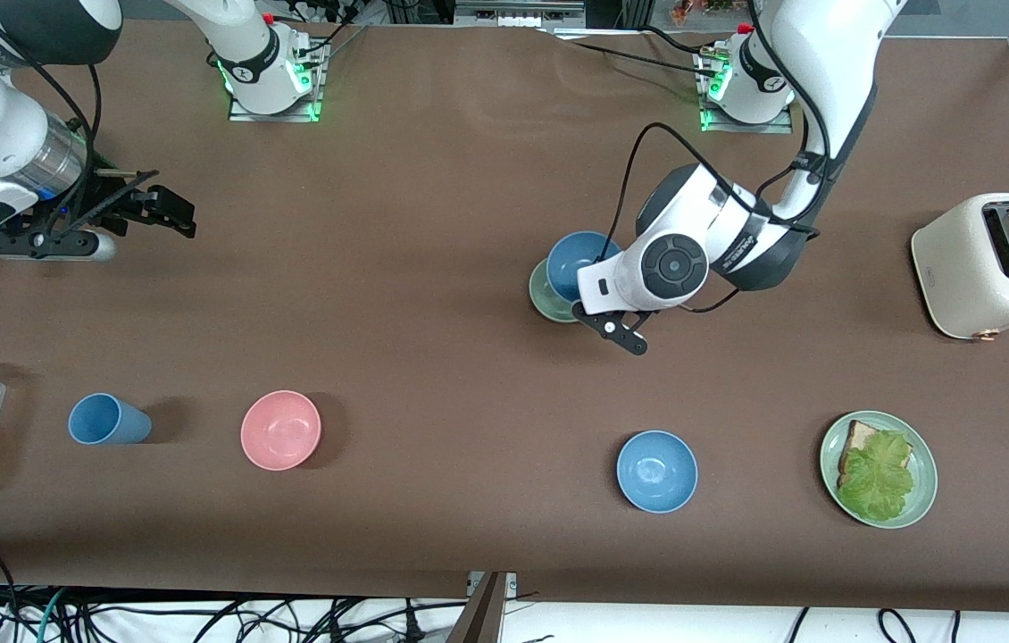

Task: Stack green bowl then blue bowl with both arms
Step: 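Lift the blue bowl with the left gripper and carry it over the green bowl, then lower the blue bowl into the green bowl and open the left gripper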

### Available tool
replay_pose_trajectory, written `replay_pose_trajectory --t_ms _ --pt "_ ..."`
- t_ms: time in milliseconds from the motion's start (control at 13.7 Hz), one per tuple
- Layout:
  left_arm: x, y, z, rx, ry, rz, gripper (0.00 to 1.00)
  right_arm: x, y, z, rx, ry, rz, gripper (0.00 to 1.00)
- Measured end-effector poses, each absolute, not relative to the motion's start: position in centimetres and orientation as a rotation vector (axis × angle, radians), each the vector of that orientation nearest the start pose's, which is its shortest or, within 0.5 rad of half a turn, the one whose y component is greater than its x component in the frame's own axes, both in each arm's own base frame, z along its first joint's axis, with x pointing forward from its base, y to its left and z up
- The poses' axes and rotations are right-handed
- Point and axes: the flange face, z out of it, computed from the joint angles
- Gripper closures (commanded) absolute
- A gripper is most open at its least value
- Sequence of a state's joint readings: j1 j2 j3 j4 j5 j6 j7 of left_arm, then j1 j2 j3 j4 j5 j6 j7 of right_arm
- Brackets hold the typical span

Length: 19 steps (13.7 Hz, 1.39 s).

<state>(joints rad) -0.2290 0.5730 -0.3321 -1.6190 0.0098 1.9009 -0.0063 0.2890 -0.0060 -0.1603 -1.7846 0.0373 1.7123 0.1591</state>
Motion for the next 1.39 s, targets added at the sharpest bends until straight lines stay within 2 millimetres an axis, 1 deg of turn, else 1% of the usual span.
replay_pose_trajectory --t_ms 146,292,511,584,657,730,1022,1169,1242,1315,1388 --pt "56.9 -33.3 27.6 -3.096 0.852 0.464 1.00 55.1 6.8 54.0 -3.113 0.052 0.104 0.00" --pt "56.4 -34.4 27.0 -3.093 0.876 0.460 1.00 55.2 6.3 54.2 -3.127 0.033 0.094 0.00" --pt "56.3 -34.8 26.0 -3.093 0.883 0.466 1.00 55.5 6.3 53.4 -3.141 0.014 0.117 0.00" --pt "56.3 -34.8 25.7 -3.092 0.881 0.472 0.87 55.6 6.3 53.0 -3.142 0.014 0.128 0.00" --pt "56.3 -34.7 25.5 -3.092 0.879 0.475 0.54 55.8 6.3 52.8 -3.143 0.015 0.134 0.00" --pt "56.3 -34.7 25.4 -3.092 0.878 0.476 0.01 55.8 6.3 52.7 -3.144 0.015 0.134 0.00" --pt "56.5 -34.7 25.2 -3.098 0.875 0.464 0.00 55.9 6.3 52.9 -3.142 0.016 0.129 0.00" --pt "56.9 -34.7 25.8 -3.105 0.873 0.441 0.00 55.9 6.4 52.9 -3.139 0.017 0.127 0.00" --pt "57.4 -34.6 26.8 -3.113 0.868 0.411 0.00 55.9 6.4 52.9 -3.137 0.017 0.127 0.00" --pt "58.0 -34.1 28.3 -3.119 0.853 0.376 0.00 55.9 6.4 52.9 -3.136 0.017 0.127 0.00" --pt "58.9 -32.8 30.6 -3.124 0.822 0.335 0.00 55.9 6.5 52.9 -3.136 0.016 0.126 0.00"
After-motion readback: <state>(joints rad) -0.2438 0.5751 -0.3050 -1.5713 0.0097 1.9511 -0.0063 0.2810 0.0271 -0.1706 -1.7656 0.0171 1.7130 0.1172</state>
